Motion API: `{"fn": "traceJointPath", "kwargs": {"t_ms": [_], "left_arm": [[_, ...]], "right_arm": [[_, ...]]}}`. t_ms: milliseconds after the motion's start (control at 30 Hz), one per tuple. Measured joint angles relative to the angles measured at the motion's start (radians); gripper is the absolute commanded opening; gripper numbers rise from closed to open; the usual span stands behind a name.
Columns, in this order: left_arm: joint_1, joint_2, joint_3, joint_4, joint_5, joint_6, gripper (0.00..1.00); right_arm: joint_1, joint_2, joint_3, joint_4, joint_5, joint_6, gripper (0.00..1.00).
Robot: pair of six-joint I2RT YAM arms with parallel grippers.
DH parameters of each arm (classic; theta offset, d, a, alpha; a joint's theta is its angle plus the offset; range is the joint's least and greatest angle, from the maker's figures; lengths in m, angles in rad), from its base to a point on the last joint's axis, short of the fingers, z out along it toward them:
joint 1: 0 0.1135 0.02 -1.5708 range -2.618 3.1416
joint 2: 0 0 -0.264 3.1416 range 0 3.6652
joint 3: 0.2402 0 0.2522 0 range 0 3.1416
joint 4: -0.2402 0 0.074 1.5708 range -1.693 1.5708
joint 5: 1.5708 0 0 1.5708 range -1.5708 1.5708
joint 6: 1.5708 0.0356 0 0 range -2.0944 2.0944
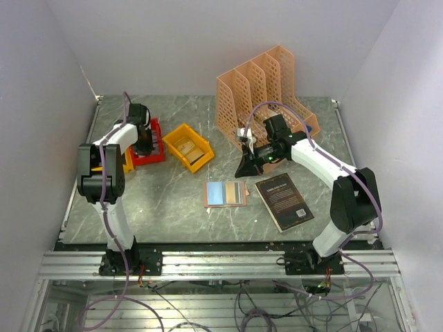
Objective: Put the credit cards into the card holder
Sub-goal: Move the storage box to the center of the board.
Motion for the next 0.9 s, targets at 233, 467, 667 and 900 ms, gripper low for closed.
{"fn": "traceJointPath", "kwargs": {"t_ms": [233,467,667,900], "left_arm": [[-0.001,-0.049,-0.099,0.016,0.085,-0.042,0.1],[-0.033,-0.126,-0.169,0.042,0.172,-0.075,0.1],[-0.06,-0.201,-0.267,0.077,0.198,-0.113,0.1],[-0.06,-0.267,-0.383,0.14,0.181,-0.181,0.11]], "right_arm": [[0.0,0.009,0.007,-0.013,0.0,-0.011,0.02],[0.0,0.01,0.009,-0.016,0.0,-0.013,0.02],[0.0,0.02,0.012,-0.018,0.001,-0.016,0.03],[0.0,0.024,0.013,-0.025,0.001,-0.021,0.03]]}}
